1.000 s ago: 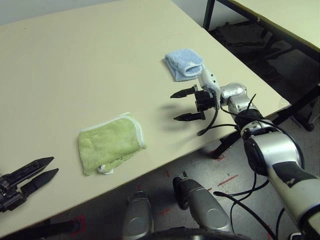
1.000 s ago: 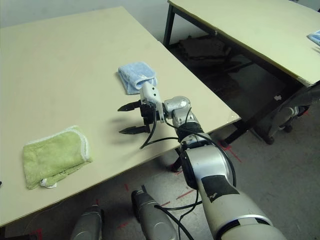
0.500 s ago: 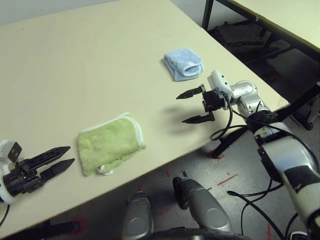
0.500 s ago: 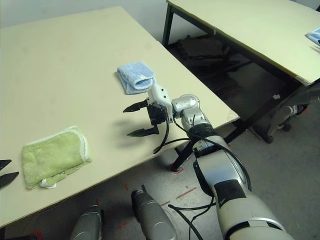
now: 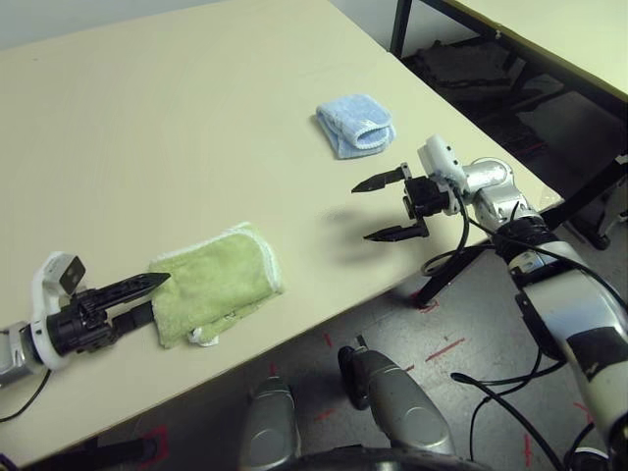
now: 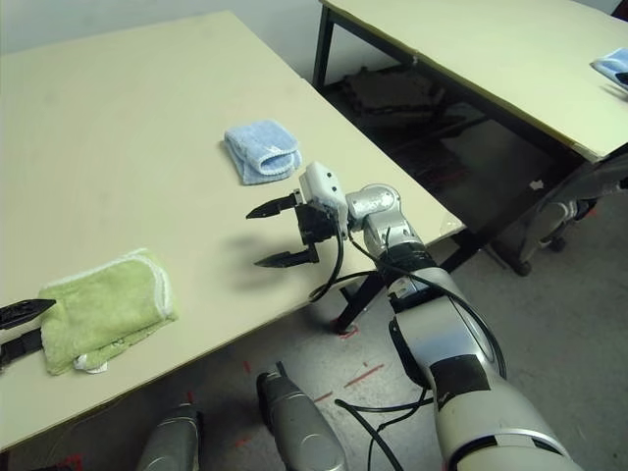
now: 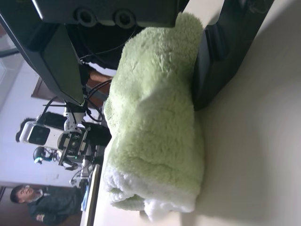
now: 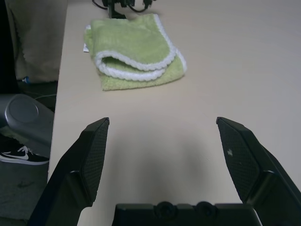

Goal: Fold the towel and set it aside.

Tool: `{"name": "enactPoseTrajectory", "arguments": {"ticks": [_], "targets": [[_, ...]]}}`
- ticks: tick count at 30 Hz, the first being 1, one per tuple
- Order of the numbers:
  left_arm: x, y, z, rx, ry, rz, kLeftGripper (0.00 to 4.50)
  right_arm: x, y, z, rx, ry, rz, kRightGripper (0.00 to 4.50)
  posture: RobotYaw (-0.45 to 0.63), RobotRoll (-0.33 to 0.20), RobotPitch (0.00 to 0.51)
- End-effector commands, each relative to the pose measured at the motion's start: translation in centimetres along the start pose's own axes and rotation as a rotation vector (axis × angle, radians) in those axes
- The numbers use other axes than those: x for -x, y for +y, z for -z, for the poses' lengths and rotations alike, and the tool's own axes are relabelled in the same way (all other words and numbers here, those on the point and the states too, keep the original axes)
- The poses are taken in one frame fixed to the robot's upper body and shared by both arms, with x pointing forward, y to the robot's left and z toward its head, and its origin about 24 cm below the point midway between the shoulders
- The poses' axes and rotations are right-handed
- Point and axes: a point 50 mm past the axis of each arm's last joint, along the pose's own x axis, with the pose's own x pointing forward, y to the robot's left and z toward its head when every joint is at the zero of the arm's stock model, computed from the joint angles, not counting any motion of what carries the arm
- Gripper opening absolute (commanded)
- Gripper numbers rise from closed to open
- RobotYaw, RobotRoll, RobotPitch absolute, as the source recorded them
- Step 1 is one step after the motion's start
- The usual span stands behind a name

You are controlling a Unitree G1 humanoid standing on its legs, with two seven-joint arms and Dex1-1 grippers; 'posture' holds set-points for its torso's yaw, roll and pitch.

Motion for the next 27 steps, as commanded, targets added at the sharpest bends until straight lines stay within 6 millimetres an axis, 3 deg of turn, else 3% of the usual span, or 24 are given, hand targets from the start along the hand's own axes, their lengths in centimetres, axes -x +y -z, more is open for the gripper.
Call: {"name": "enactPoseTrajectory", "arguments": {"ticks": [1,7,10,22,27], "targets": [[-1.1,0.3,0.2,-0.005,0.024,0.009,4.48,-0.4,0.2,0.1,-0.001,-0.003,-0.023,4.5,-0.16,0.0,0.212],[-1.3,0.8,0.4,-0.07,0.052,-0.042,4.48,-0.3,0.2,0.1,0.0,-0.002,-0.023,4.5,-0.17,0.0,0.214],[-1.1,1.2,0.8,-0.068,0.07,-0.065,3.89,-0.3,0.2,0.0,0.003,-0.005,-0.022,4.5,-0.17,0.0,0.212],[-1.2,1.2,1.1,-0.046,0.089,-0.043,0.01,-0.9,0.3,0.0,0.012,-0.016,-0.04,4.5,-0.17,0.0,0.206],[-1.0,1.2,0.5,-0.044,0.038,-0.021,0.01,-0.9,0.4,0.0,0.011,-0.012,-0.045,4.5,-0.17,0.0,0.205]]}}
